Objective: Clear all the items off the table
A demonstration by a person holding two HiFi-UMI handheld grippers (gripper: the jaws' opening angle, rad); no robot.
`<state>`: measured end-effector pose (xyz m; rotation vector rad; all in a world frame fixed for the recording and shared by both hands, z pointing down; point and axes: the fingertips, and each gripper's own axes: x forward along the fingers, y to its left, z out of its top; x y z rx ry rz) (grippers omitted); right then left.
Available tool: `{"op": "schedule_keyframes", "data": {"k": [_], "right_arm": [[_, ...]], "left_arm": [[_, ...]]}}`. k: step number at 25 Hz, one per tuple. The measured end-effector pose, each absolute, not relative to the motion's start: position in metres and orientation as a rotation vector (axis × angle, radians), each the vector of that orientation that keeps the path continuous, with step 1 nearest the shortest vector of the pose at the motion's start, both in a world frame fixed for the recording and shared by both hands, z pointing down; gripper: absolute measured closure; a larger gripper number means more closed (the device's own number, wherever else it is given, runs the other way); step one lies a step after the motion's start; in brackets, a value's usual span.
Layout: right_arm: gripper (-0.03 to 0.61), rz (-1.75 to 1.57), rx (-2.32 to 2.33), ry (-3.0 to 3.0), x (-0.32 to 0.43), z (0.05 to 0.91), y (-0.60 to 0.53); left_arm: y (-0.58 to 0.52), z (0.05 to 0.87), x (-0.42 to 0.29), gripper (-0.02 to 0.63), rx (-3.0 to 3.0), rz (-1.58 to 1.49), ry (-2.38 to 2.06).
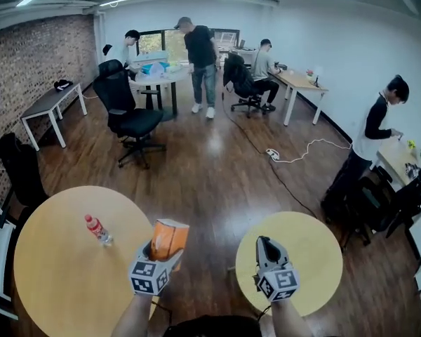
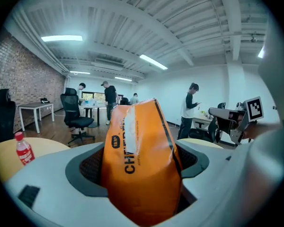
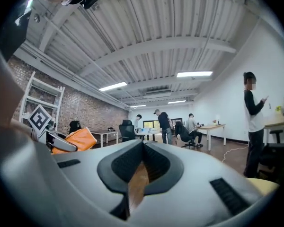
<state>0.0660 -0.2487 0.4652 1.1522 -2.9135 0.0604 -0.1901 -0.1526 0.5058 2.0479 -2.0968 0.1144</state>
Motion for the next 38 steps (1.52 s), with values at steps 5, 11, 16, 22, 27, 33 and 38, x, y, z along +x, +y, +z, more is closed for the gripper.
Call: {"op": "schedule_keyframes", "data": {"k": [5, 11, 16, 22, 27, 33, 38], "right_arm": [[0.574, 0.07, 1.325, -2.844, 0.155, 0.47, -0.277], [0.574, 0.101, 1.626, -2.707, 0.267, 0.472, -0.291], [0.574, 0.131, 1.82, -2.572, 0.334, 0.485, -0.292], [0.574, 0.159, 1.971, -2.455, 0.359, 0.491, -0.305], [0.574, 0.172, 2.042, -2.392, 0.358, 0.49, -0.315], [0.574, 0.222, 2.115, -2.323, 0.358, 0.503, -0.312], [0.574, 0.326, 2.218, -2.189, 0.381, 0.529, -0.3]], "left_arm": [[-0.219, 0.5, -0.116, 0.196, 2.177, 0.133, -1.983], [-0.287, 0.512, -0.024, 0.195, 2.316, 0.155, -1.789], [-0.323, 0.529, 0.047, 0.196, 2.419, 0.2, -1.609], [-0.366, 0.534, 0.068, 0.196, 2.489, 0.267, -1.486], [-0.402, 0.54, 0.068, 0.196, 2.51, 0.335, -1.437], [-0.422, 0.578, 0.081, 0.195, 2.5, 0.437, -1.313], [-0.44, 0.624, 0.092, 0.195, 2.464, 0.585, -1.207]]}}
